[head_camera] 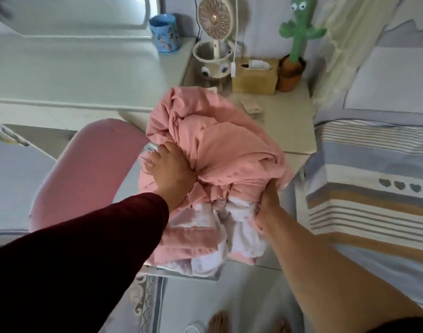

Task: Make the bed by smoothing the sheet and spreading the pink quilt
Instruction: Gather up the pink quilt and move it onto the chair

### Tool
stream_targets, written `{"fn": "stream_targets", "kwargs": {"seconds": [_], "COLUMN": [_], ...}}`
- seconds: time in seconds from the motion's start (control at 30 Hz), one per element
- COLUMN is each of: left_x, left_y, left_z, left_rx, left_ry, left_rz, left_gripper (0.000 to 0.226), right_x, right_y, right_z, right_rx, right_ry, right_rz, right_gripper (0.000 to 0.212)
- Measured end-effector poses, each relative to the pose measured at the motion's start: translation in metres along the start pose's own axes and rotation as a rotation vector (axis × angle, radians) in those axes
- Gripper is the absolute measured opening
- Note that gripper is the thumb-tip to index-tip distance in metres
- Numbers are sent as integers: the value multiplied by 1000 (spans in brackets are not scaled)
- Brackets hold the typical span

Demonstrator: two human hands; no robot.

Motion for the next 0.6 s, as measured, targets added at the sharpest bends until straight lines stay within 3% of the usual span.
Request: {"fn": "stream_targets", "kwargs": {"seconds": [0.2, 0.37, 0.5, 0.6], "left_x": [97, 125, 121, 132], "left_y": [-15, -28, -33, -39], "left_z": [29, 47, 9, -62], "left_rx": [-128, -261, -137, 99], "left_ry": [-127, -262, -185, -68], "left_rz": [76, 25, -18, 10], "left_gripper": [57, 47, 56, 66], "right_x": [-70, -122, -125, -121], "right_y": [-2, -8, -21, -46], "right_z": [-92, -125, -108, -73], "right_rx": [87, 95, 52, -117], "right_ry": [56, 112, 193, 302], "right_rz": [-129, -183, -44, -8], "right_gripper": [71, 73, 40, 31]}}
Point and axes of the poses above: each hand's wrist, its own y-axis away from the middle knuckle, its own z-axis out of the back of the hand, x = y × z, the point moved 9 cm from there along -y, towards the middle knuckle, and after that the axes turned 4 degrees about x, right-handed, at the moved point
